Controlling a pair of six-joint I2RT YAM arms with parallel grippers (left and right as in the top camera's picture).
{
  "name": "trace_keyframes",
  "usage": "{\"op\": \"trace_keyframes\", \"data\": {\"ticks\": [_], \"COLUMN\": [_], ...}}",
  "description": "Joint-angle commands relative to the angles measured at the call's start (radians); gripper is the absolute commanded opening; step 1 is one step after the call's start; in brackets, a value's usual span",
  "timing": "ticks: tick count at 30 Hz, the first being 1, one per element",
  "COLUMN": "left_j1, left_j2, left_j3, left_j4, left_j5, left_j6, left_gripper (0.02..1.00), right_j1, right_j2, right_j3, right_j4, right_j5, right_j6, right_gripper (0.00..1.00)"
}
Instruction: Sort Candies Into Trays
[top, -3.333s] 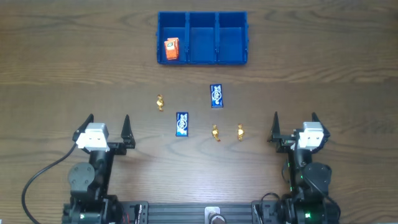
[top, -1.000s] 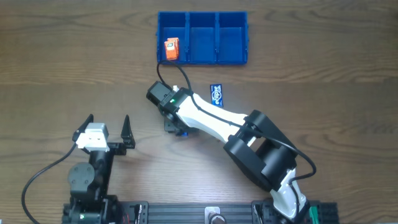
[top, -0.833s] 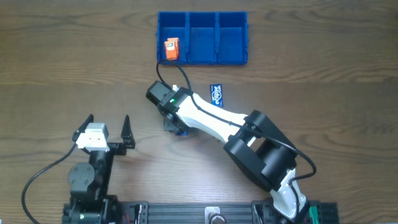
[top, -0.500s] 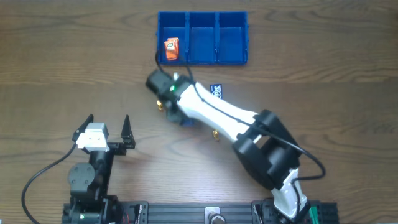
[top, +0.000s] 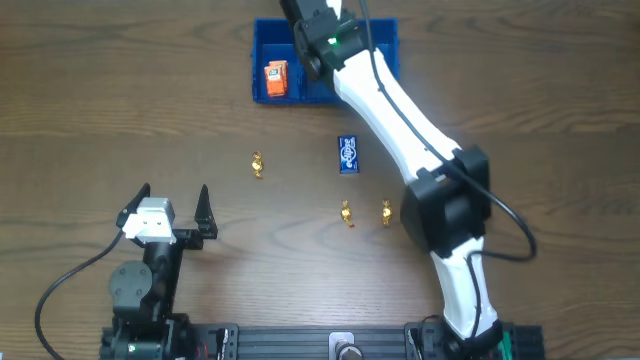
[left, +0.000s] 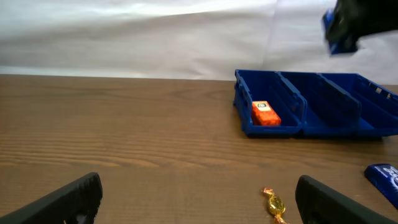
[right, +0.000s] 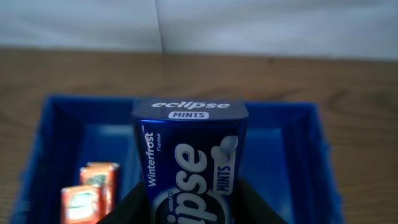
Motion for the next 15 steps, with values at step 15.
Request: {"op": "trace_keyframes", "data": {"ticks": [15], "left_j1": [0.004], "left_j2": [-0.006], "left_j3": [-0.015], "left_j4": [-0.04], "left_j5": [0.017], "left_j6": [0.014], "left_gripper": [0.998], "right_j1": [-0.046], "right_j2": [0.123], "right_j3": [0.003], "right_j4": [0.013], "right_j5": [-0.165], "right_j6": [0.034], "right_gripper": [0.268]}}
